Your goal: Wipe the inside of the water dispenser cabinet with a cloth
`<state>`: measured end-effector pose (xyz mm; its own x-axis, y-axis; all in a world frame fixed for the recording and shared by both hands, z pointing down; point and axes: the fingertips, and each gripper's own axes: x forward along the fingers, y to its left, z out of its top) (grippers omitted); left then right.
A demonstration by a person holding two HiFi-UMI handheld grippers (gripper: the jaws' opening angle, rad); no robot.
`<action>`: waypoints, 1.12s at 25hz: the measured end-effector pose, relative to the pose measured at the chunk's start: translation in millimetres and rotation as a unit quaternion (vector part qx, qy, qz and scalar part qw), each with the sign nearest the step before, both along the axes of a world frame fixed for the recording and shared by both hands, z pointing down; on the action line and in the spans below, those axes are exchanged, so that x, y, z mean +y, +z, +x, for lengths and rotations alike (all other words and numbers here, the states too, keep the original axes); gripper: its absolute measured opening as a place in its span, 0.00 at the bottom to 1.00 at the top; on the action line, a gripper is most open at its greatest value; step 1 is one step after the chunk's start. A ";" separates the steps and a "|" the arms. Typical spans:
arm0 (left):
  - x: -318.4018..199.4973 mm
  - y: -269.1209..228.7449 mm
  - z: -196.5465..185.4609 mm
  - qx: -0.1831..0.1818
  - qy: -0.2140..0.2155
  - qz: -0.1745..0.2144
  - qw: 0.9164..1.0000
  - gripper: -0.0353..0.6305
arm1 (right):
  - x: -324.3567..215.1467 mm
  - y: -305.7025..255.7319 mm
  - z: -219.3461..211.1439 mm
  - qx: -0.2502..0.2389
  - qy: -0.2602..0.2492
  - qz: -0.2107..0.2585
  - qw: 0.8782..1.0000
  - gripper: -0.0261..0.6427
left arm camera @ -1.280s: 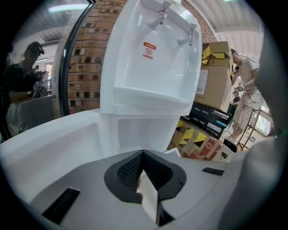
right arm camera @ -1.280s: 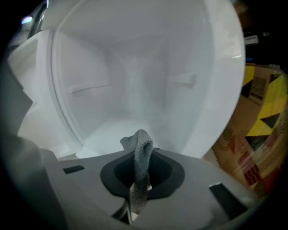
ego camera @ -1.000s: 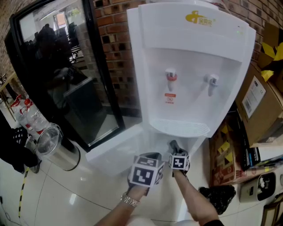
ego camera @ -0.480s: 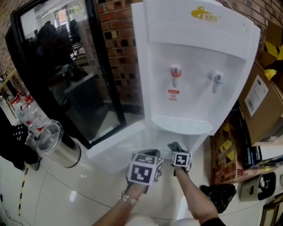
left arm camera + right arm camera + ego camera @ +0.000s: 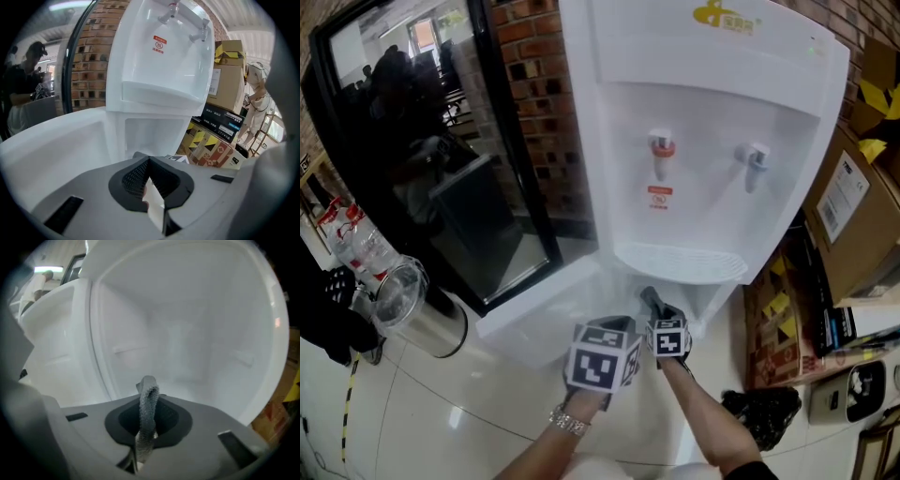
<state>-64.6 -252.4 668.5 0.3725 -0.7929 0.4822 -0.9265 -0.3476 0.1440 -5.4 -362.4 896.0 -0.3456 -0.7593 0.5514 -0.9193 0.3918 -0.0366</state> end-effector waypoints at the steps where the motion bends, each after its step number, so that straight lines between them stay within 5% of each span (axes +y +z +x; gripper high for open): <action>1: 0.0 0.4 -2.2 0.000 -0.002 0.000 1.000 0.06 | 3.1 5.4 -13.1 -0.011 -0.018 -0.011 1.000 0.07; 5: -0.7 0.9 -7.4 0.001 -0.004 -0.001 1.000 0.06 | 0.8 30.7 -21.2 -0.037 -0.022 -0.051 0.998 0.07; 13: -3.5 1.1 0.7 0.003 0.003 0.001 1.000 0.06 | -22.5 25.0 81.3 -0.005 0.119 -0.046 0.992 0.07; 18: -3.6 1.7 8.9 0.007 0.008 -0.001 1.000 0.06 | -17.8 13.4 82.9 0.003 0.111 -0.040 0.993 0.07; 22: 7.3 14.6 9.9 0.032 -0.010 -0.038 0.999 0.06 | 2.5 -12.2 68.9 -0.016 0.090 -0.030 0.995 0.07; 28: 41.3 -14.8 20.9 0.014 -0.018 -0.097 0.995 0.05 | 92.9 -88.5 55.2 -0.027 0.087 -0.094 0.991 0.07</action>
<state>-43.7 -211.1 653.7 0.3605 -0.6996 0.6169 -0.9327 -0.2770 0.2308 49.8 -269.5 807.5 -0.2510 -0.6950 0.6738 -0.9672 0.2087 -0.1451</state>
